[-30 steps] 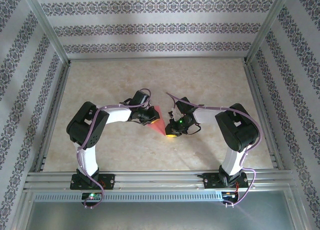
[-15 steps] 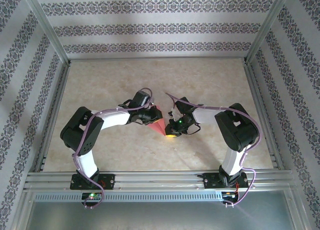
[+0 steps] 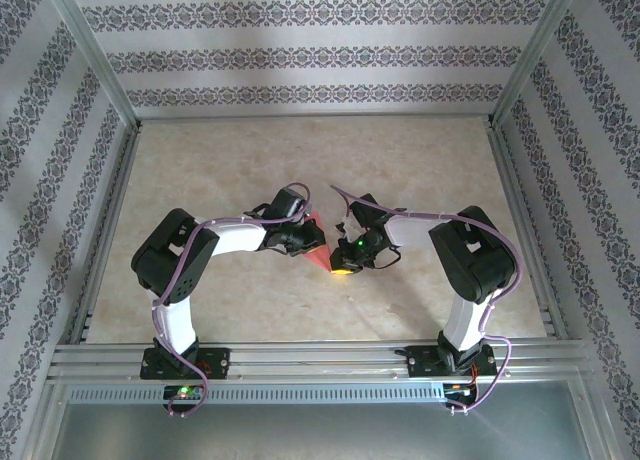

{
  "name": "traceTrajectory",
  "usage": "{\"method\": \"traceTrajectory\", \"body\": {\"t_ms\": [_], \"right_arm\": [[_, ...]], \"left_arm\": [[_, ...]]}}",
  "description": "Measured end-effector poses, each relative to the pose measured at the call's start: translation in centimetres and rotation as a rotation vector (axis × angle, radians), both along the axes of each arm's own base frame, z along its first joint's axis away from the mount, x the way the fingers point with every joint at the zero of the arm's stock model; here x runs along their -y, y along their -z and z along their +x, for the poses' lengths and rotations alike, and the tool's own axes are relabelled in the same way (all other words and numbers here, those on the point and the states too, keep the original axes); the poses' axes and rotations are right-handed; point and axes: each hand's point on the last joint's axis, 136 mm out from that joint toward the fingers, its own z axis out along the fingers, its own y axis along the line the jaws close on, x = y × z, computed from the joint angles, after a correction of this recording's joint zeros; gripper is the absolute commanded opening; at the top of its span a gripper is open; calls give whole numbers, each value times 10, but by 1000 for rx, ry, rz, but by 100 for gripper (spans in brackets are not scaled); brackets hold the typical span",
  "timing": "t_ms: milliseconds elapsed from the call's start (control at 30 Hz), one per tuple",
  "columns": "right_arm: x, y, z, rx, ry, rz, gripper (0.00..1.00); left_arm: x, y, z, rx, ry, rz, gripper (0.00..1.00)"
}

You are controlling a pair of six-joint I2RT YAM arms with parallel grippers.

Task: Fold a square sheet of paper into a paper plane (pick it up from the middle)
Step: Fourth fold the wing at the center of the table.

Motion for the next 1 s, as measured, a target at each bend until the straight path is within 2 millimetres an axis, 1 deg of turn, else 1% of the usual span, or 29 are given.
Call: {"method": "traceTrajectory", "body": {"t_ms": [133,267,467,533,633,833,1000], "right_arm": [[0,0,0,0,0,2,14],[-3,-5,2,6,9,19,17],[-10,-31,15,84,31,75,17],[-12,-35,18,104,33,87,16],[-13,-33,19,104,34,83,15],[-21,-21,20,87,24,56,14],[-17,-8,19,70,28,11,12]], "left_arm": [[-2,9,0,-13,-5,16,11],[-3,11,0,-13,-9,23,11],[-3,11,1,-11,-12,26,11],[-3,11,1,-11,-12,26,11],[-3,11,1,-11,-11,26,11],[-3,11,1,-11,-12,26,11],[-4,11,1,-9,-14,29,11]]}}
